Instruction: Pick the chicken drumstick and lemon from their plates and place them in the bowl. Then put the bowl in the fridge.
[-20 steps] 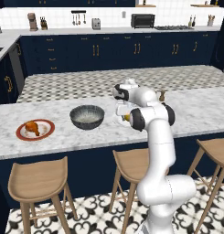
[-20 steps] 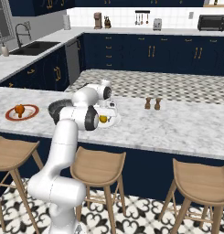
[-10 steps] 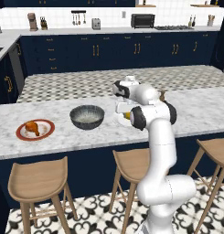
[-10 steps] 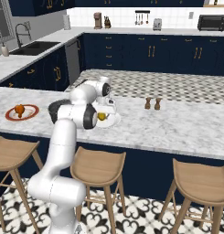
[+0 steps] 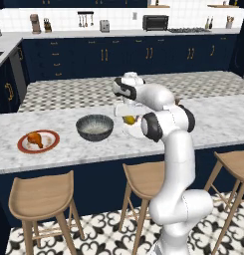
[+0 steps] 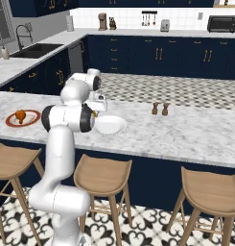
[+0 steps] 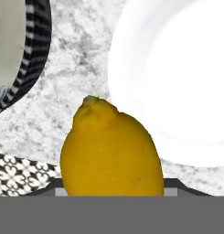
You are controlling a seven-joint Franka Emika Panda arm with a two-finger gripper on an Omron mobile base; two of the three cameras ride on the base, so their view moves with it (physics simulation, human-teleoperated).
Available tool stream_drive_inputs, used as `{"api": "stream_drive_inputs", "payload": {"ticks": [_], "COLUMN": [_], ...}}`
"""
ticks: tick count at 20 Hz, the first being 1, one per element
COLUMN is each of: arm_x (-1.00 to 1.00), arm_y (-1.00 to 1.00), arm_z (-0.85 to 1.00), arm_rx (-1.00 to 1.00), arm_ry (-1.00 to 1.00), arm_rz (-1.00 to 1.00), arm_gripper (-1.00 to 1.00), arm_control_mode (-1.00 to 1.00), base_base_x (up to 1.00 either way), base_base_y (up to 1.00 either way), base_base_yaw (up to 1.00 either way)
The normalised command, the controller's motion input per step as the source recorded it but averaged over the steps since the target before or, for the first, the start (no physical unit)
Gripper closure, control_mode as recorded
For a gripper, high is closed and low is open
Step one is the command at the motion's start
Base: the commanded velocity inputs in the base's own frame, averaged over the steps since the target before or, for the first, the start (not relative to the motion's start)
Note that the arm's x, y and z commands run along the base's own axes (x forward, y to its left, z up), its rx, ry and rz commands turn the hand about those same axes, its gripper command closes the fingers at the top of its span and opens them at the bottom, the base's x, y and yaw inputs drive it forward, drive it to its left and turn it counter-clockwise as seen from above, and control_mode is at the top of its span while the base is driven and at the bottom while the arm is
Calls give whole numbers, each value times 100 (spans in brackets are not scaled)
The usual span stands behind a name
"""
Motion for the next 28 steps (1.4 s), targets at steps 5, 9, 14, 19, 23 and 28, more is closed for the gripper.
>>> {"api": "stream_drive_inputs", "payload": {"ticks": [5, 9, 14, 19, 23, 28], "arm_x": [5, 31, 67, 38, 1, 0], "arm_y": [100, 82, 39, 9, 0, 0], "arm_z": [9, 1, 0, -32, -56, -28], "arm_rx": [0, 0, 0, 0, 0, 0], "arm_ry": [-6, -9, -3, 2, 0, 0], "arm_rz": [0, 0, -1, 0, 0, 0], "arm_gripper": [100, 100, 100, 100, 100, 100], "arm_control_mode": [-100, -100, -100, -100, -100, -100], "base_base_x": [0, 0, 0, 0, 0, 0], "base_base_y": [0, 0, 0, 0, 0, 0], "base_base_yaw": [0, 0, 0, 0, 0, 0]}}
